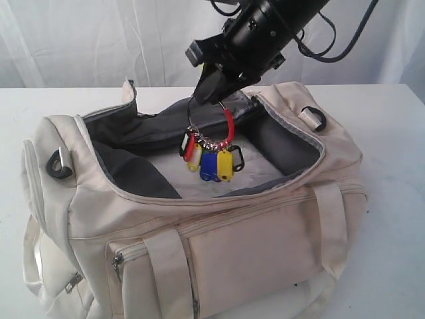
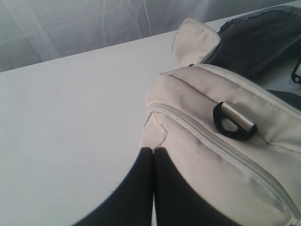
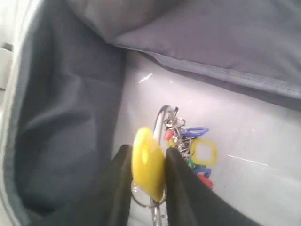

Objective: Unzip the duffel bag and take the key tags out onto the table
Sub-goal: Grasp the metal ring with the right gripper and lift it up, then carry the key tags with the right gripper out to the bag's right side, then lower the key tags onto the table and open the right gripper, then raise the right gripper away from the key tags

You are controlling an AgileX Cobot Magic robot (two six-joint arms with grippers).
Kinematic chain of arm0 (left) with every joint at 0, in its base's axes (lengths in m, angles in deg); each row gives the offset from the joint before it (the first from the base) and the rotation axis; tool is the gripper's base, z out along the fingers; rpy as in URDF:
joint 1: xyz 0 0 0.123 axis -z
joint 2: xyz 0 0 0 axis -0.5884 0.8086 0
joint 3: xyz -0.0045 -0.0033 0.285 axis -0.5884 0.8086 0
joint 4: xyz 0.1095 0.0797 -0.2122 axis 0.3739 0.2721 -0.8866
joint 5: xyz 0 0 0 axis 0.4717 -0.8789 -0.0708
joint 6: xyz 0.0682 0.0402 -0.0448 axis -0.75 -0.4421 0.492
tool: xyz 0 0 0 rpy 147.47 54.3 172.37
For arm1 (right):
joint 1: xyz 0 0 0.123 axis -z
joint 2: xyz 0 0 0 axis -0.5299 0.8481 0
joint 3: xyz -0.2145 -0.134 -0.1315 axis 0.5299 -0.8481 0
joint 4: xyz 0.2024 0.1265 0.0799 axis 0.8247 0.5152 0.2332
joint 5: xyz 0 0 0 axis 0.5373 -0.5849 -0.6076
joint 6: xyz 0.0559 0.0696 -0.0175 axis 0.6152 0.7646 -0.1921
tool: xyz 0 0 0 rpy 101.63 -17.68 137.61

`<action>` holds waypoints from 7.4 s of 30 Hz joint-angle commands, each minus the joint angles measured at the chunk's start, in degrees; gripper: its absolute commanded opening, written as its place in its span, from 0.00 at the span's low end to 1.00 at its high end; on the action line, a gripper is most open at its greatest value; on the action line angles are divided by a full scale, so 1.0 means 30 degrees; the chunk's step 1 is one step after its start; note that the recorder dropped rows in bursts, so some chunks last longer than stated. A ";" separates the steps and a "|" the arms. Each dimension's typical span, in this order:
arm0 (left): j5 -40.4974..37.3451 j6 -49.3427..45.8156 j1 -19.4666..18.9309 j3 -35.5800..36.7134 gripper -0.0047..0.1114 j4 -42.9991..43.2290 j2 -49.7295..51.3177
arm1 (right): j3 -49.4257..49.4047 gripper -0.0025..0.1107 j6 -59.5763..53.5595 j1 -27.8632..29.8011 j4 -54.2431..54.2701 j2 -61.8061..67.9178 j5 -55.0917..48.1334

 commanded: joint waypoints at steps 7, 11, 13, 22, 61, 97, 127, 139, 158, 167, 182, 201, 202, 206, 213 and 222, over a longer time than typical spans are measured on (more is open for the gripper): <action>-0.0006 0.0190 -0.0023 0.0131 0.05 -0.0143 -0.0156 | 0.0075 0.02 -0.0681 0.1936 0.2358 -0.2186 0.0011; 0.0007 0.0134 -0.0023 0.0141 0.05 -0.0110 -0.0156 | -0.0670 0.02 -0.0629 0.1936 0.1014 -0.4388 0.0011; 0.0007 0.0134 -0.0023 0.0141 0.05 -0.0110 -0.0156 | -0.1346 0.02 -0.0451 0.1936 0.0246 -0.5285 0.0011; 0.0604 0.0132 -0.0023 0.0709 0.05 0.0000 -0.0156 | -0.4996 0.02 0.0271 0.1936 -0.2574 -1.0324 0.0011; 0.0749 -0.0879 -0.0023 0.1058 0.05 0.0000 -0.0156 | -1.9577 0.02 0.7608 0.1936 -1.2421 -1.6238 0.6084; 0.0867 -0.0879 -0.0023 0.1058 0.05 0.0000 -0.0156 | -1.7823 0.02 0.4957 0.1895 -0.7584 -0.7110 1.0876; 0.0822 -0.0879 -0.0023 0.1058 0.05 0.0000 -0.0156 | -1.7894 0.27 0.4687 0.1895 -1.1125 -0.7110 0.8056; 0.0780 -0.0879 -0.0023 0.1058 0.05 0.0000 -0.0156 | -1.7548 0.52 0.4687 0.1895 -1.1050 -0.7684 0.7587; 0.0853 -0.0807 -0.0023 0.1058 0.05 0.0000 -0.0156 | -1.5041 0.13 0.5017 0.1895 -1.0375 -1.1874 0.0571; 0.0853 -0.0807 -0.0023 0.1058 0.05 0.0000 -0.0156 | -1.8894 0.02 0.4104 0.1895 -0.8780 -1.2179 0.2179; 0.0853 -0.0807 -0.0023 0.1058 0.05 -0.0145 -0.0156 | -2.1660 0.02 0.4159 0.1895 -0.8294 -0.7424 0.7417; 0.0853 -0.0807 -0.0023 0.1058 0.05 -0.0194 -0.0156 | -2.1091 0.02 0.7238 0.1895 -1.2318 -0.4119 1.1356; 0.0853 -0.0807 -0.0023 0.1058 0.05 -0.0194 -0.0156 | -2.0951 0.02 0.7238 0.1895 -1.2318 -0.4119 1.1043; 0.0853 -0.0807 -0.0023 0.1058 0.05 -0.0194 -0.0156 | -2.0060 0.02 0.7279 0.1895 -1.2318 -0.4794 0.8918; 0.0853 -0.0807 -0.0023 0.1058 0.05 -0.0194 -0.0156 | -1.9945 0.02 0.7761 0.1895 -1.2318 -0.8377 0.7456; 0.0853 -0.0807 -0.0023 0.1058 0.05 -0.0194 -0.0156 | -1.9945 0.02 0.8209 0.1895 -1.1142 -1.5856 0.6639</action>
